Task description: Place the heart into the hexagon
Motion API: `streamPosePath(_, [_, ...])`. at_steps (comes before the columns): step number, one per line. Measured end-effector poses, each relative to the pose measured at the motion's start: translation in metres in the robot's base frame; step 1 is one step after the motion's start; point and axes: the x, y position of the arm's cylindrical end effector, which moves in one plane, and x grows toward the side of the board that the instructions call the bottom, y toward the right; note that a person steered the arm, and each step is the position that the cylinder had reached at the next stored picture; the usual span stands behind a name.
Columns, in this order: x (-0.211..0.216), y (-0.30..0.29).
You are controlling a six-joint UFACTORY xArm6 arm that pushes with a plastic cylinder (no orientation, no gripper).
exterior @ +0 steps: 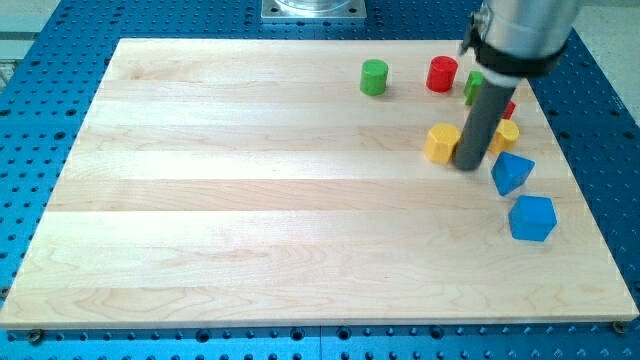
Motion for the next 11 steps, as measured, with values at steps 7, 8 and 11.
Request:
streamPosePath(7, [-0.011, 0.036])
streamPosePath(8, [0.016, 0.01])
streamPosePath(11, [0.003, -0.052])
